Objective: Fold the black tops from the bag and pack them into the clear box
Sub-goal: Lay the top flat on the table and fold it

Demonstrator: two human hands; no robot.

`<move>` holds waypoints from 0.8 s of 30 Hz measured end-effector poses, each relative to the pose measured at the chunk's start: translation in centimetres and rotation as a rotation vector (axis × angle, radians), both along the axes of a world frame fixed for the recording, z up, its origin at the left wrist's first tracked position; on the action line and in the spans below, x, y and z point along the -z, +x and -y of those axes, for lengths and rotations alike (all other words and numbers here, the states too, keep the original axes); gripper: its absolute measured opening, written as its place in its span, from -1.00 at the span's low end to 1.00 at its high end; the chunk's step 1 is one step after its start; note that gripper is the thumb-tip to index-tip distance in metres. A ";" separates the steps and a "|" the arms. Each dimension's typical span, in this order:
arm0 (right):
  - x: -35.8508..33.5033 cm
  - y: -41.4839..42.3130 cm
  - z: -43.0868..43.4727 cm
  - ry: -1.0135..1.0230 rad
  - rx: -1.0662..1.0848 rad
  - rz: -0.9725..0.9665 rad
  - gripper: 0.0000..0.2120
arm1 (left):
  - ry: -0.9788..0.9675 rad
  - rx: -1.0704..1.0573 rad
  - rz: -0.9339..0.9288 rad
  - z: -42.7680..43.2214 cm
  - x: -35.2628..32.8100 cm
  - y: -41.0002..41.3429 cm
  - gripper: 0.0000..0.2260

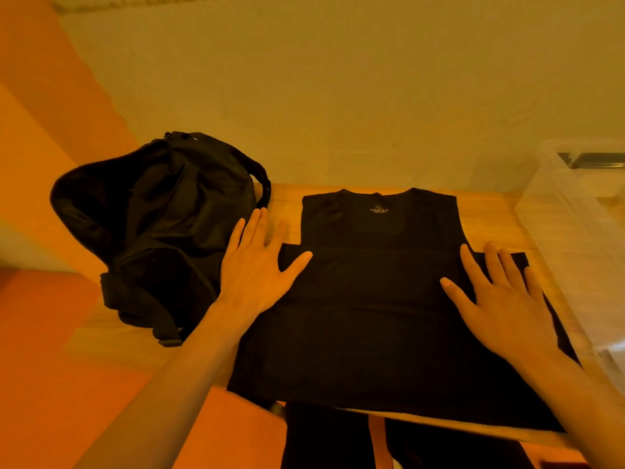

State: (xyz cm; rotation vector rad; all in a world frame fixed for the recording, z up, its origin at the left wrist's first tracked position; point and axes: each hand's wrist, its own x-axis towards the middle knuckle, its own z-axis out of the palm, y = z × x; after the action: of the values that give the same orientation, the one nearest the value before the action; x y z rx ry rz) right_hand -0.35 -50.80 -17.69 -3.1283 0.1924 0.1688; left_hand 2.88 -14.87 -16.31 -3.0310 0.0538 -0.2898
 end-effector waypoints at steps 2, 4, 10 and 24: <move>-0.1 0.0 0.0 -0.007 0.006 -0.013 -0.24 | 0.005 -0.012 -0.001 -0.8 0.2 -0.1 -0.15; -0.1 0.0 -0.1 -0.009 0.009 -0.021 -0.25 | -0.010 -0.017 0.011 -1.5 0.4 -0.1 -0.15; 0.0 -0.2 0.0 -0.002 -0.001 -0.013 -0.27 | -0.005 0.029 0.094 -1.3 -0.8 -0.1 -0.18; 0.0 0.1 0.0 0.002 0.001 -0.036 -0.26 | 0.201 -0.131 0.100 -4.6 -1.5 2.8 -0.24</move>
State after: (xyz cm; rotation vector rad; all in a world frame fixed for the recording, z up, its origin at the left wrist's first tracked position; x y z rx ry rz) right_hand -0.29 -50.75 -17.64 -3.1247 0.1944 0.2248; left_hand 5.65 -10.24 -14.76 -2.8011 -0.1161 -0.3984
